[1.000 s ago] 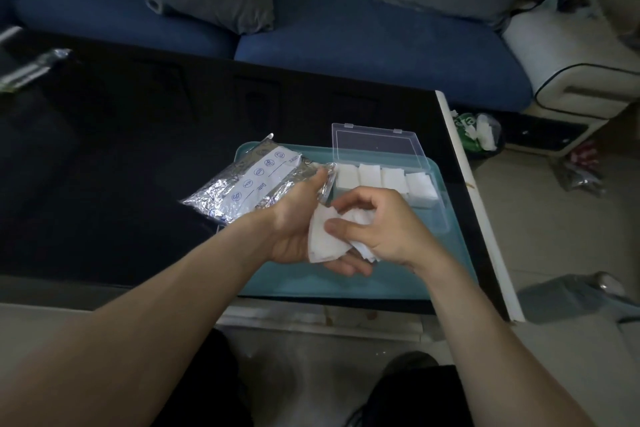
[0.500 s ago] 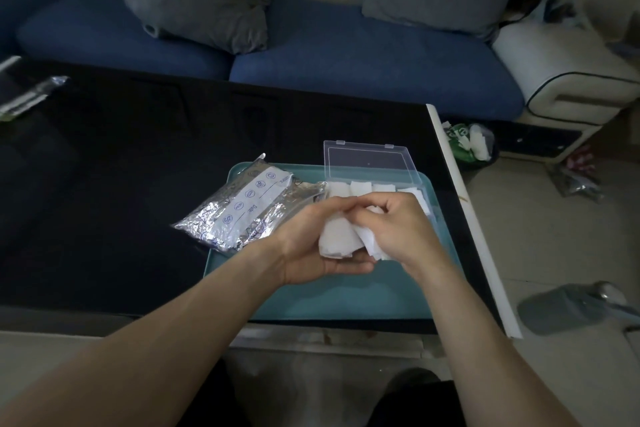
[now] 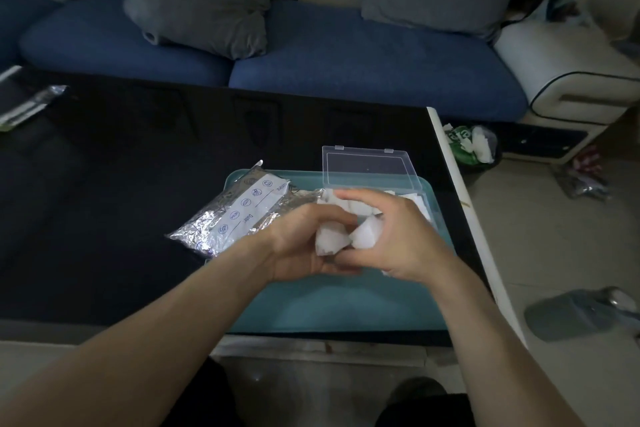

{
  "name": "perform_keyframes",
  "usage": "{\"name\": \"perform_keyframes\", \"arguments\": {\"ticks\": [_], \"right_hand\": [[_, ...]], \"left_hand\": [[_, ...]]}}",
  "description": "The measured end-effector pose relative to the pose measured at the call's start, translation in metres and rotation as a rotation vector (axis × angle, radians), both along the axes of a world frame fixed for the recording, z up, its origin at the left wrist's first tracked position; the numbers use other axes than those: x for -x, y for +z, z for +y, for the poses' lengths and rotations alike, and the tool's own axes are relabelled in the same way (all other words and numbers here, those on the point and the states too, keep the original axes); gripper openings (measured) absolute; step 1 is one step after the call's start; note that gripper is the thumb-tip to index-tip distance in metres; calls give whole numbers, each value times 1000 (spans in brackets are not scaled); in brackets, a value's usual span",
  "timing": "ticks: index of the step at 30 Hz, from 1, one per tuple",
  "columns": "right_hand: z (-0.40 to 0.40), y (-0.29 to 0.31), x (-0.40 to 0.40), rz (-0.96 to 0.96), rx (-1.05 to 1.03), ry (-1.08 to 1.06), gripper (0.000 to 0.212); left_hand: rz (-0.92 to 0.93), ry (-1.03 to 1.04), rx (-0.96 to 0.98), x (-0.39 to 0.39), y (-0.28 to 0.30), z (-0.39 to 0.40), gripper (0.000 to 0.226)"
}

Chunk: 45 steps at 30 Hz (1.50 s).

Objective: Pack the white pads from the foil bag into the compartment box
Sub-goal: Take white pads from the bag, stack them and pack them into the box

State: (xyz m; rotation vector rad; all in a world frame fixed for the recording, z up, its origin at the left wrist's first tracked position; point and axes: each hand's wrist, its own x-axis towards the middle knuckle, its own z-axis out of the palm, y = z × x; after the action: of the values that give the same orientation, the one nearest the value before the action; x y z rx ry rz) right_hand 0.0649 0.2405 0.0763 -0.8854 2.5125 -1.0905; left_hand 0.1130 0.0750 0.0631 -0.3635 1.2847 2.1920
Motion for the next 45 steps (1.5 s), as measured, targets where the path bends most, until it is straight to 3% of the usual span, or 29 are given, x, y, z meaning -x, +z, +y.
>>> {"name": "perform_keyframes", "arguments": {"ticks": [4,6,8,11,13,18,22,26,29,33,35,39,45], "right_hand": [[-9,-12,-4,102,43,-13,56],[-9,-13,-4,106,70,-48,55],[-7,-13,-4,104,42,-56,69],[-7,-14,-5,32,-12,41,108],[-10,-17,-6,44,-42,82,118],[-14,-21,-8,144,-11,56,88],[-10,-19,-12,64,-13,53,98],[-9,-21,-11,100,-64,9,84],[-7,-22,-10,94,-159,7,85],[0,-16,-9,-13,-190,0,91],[8,-12,-3,-138,-107,-112,75],[12,-10,6,-353,299,-407,37],[-5,-9,-1,-658,453,-622,42]], "left_hand": [[86,177,-63,1,-12,10,18],[86,208,-45,1,-13,11,15],[68,208,30,1,-16,11,13],[46,175,108,-2,-19,13,11],[44,150,83,-2,-18,13,10],[60,240,72,-1,-19,13,17],[47,327,24,2,-22,15,47],[60,286,89,1,-22,20,13],[45,318,148,1,-24,23,12],[4,448,206,6,-31,24,28],[-25,463,197,8,-30,26,25],[-73,407,128,8,-24,24,13],[-218,466,-51,10,-22,21,27]]}}
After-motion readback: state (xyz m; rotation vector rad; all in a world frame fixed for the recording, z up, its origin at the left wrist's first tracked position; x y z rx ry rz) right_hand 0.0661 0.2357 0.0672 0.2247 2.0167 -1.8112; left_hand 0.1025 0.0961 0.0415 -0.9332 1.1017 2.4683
